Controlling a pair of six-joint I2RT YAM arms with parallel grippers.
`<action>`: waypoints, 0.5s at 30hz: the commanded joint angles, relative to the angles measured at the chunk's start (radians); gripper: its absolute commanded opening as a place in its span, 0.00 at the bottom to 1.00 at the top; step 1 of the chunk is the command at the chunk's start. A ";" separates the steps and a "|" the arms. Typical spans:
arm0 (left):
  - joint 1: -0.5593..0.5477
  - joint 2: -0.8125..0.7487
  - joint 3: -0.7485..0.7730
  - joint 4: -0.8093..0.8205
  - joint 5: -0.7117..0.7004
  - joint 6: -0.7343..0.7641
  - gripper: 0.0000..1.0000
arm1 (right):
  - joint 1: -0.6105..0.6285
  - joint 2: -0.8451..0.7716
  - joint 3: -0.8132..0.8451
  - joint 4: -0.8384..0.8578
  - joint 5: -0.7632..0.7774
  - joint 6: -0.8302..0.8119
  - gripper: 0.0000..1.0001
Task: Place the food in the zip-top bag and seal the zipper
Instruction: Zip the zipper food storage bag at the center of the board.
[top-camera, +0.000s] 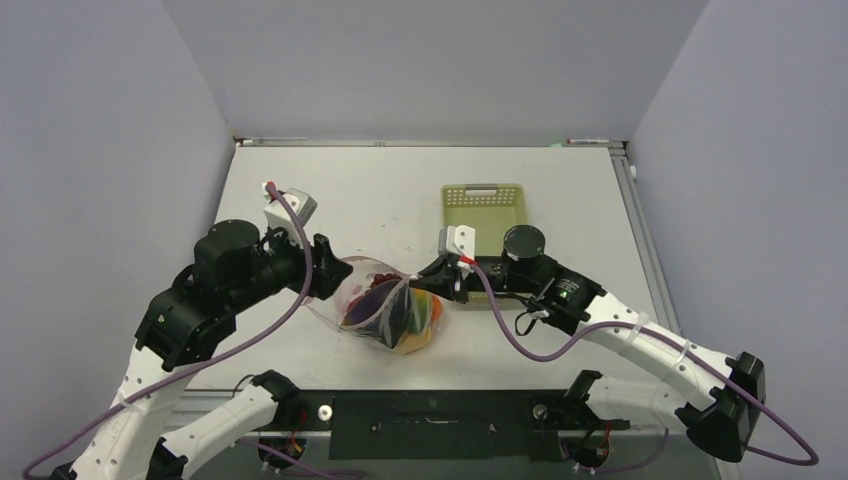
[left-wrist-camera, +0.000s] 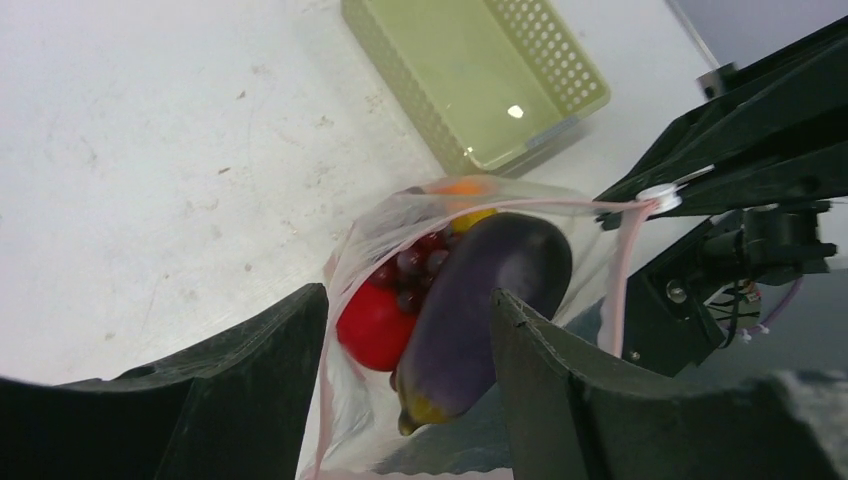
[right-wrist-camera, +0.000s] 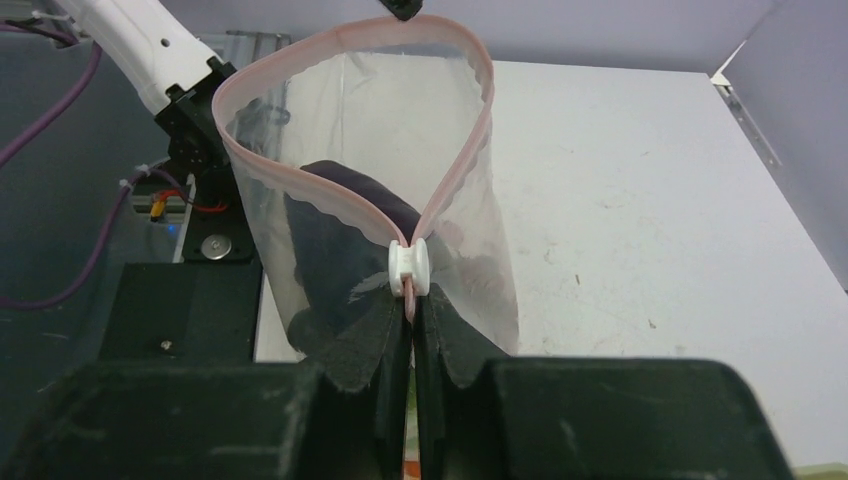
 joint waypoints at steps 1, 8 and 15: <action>0.003 -0.001 0.063 0.130 0.158 0.050 0.58 | 0.045 -0.007 0.062 -0.045 0.009 -0.027 0.05; 0.001 0.031 0.049 0.216 0.447 0.113 0.61 | 0.095 0.006 0.101 -0.126 0.064 -0.029 0.05; -0.019 0.057 0.023 0.296 0.617 0.122 0.68 | 0.123 0.042 0.196 -0.229 0.109 0.022 0.05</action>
